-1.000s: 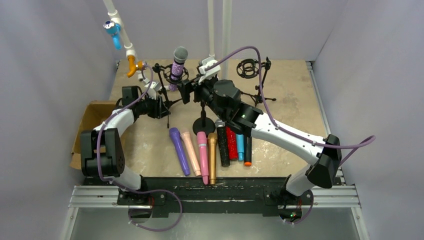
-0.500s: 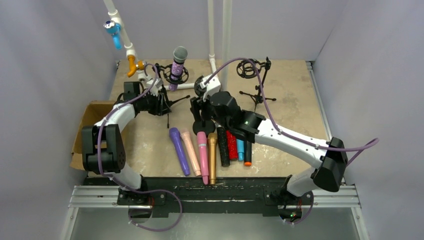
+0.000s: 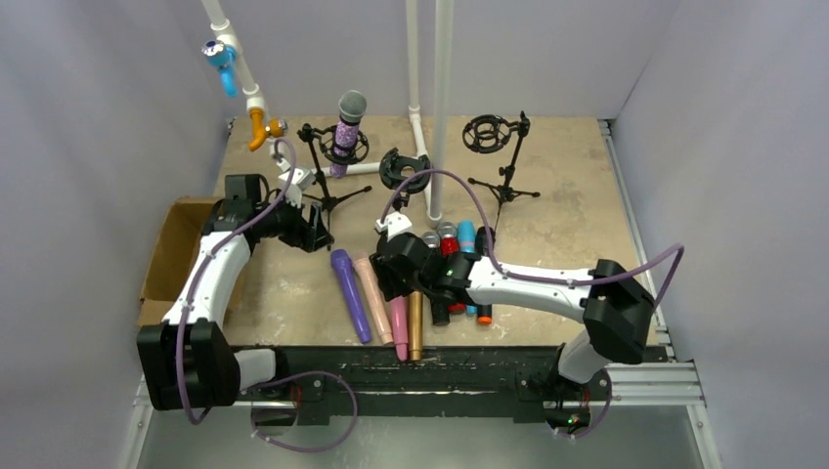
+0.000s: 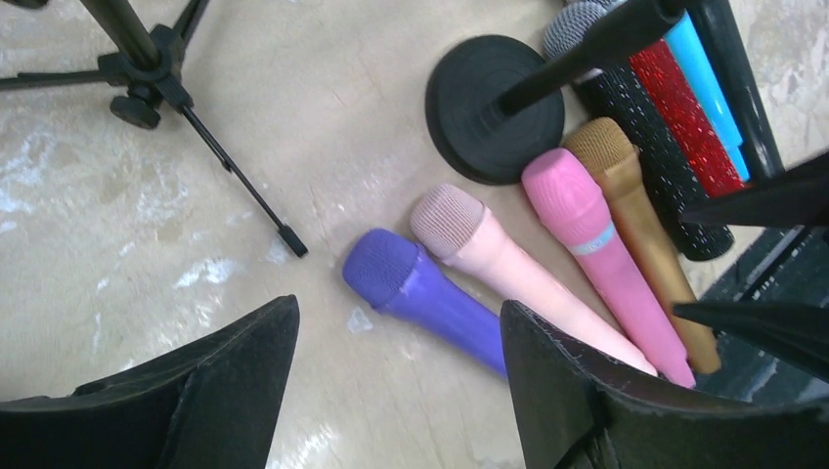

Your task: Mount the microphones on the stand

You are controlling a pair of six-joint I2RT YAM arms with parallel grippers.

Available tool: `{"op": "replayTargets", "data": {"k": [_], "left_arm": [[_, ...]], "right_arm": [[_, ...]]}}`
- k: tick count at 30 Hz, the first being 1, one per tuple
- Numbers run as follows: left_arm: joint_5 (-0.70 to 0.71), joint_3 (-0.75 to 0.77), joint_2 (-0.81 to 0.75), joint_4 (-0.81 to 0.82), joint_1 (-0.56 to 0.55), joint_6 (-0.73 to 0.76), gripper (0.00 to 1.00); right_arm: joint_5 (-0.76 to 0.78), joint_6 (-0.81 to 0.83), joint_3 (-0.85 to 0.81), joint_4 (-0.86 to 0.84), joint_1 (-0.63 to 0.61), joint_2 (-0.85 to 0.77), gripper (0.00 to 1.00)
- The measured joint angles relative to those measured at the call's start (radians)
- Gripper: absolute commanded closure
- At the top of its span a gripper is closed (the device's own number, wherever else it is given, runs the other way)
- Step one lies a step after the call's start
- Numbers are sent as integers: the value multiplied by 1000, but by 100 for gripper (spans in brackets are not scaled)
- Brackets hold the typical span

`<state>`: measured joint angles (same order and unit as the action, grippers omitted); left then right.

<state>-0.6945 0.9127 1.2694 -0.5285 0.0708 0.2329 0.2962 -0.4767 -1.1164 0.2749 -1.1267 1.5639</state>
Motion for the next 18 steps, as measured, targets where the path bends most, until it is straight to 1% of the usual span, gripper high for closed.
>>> {"op": "replayTargets", "data": {"k": [3, 8, 12, 18], "left_arm": [[6, 14, -62, -91, 1, 3, 23], [20, 35, -157, -177, 7, -5, 20], [40, 81, -214, -236, 8, -6, 19], [56, 125, -252, -282, 8, -6, 15]], "right_arm": [[3, -28, 13, -2, -8, 46, 43], [37, -73, 13, -8, -19, 125, 45], [59, -93, 13, -11, -21, 171, 46], [80, -113, 11, -14, -21, 229, 46]]}}
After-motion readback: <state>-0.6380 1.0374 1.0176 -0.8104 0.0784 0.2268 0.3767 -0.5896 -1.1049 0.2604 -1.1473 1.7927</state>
